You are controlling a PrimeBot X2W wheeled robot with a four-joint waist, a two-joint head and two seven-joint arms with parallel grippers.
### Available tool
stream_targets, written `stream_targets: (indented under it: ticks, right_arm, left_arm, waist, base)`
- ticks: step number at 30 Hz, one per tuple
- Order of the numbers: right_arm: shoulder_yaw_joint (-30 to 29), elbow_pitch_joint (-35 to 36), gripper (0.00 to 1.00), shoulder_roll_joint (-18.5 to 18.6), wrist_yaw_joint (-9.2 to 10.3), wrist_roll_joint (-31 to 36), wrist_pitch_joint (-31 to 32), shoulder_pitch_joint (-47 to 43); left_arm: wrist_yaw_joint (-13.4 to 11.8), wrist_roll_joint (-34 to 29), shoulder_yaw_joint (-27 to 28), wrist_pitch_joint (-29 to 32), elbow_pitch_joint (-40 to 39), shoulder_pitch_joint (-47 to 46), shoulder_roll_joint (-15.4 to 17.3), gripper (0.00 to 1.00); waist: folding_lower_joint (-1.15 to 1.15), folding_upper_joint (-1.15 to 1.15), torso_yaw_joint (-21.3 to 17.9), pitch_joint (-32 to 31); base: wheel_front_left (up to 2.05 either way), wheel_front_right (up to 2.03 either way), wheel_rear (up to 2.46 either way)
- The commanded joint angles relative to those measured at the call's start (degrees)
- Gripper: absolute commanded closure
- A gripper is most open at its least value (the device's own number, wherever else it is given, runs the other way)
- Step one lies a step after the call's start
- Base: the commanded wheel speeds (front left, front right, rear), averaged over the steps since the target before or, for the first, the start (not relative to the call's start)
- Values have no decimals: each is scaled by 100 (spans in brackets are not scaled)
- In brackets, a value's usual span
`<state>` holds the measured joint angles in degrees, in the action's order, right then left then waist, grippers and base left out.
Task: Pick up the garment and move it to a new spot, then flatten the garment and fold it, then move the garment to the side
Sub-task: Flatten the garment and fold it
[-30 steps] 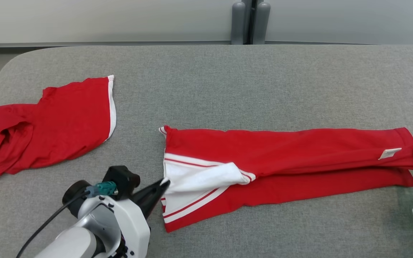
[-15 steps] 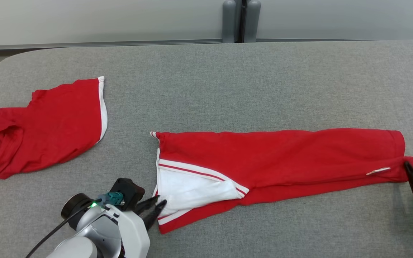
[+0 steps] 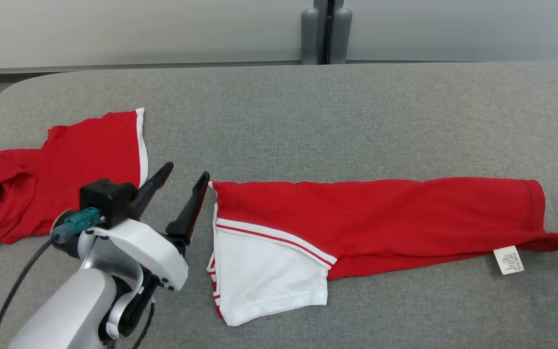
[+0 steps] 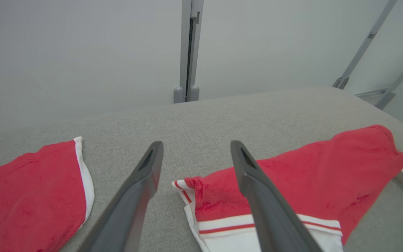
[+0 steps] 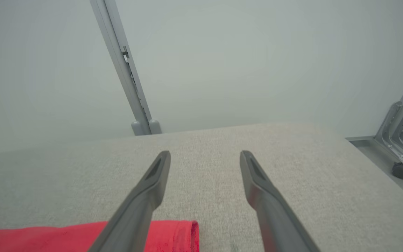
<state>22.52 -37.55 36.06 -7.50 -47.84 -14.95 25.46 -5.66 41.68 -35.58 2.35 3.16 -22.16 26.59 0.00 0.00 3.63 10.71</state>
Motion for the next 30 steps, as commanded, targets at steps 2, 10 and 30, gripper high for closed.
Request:
stream_targets:
  ticks: [2,10,30]
  right_arm:
    - [-408,406,0,-190,2,326,-27,-84]
    - [-1472,1985,0,-1144,2,1624,-24,-961]
    - [-1852,2537,0,-2093,2,2888,-25,-1744]
  left_arm:
    - [-111,40,228,-445,90,-91,-159,0]
    - [-270,245,1028,-1694,610,147,-950,0]
    - [658,-2142,2735,-1752,955,1304,-2334,0]
  waist:
    - [0,0,4,-38]
    - [0,0,6,-143]
    - [0,0,-29,-212]
  base:
    - [0,0,0]
    - [0,0,0]
    - [0,0,0]
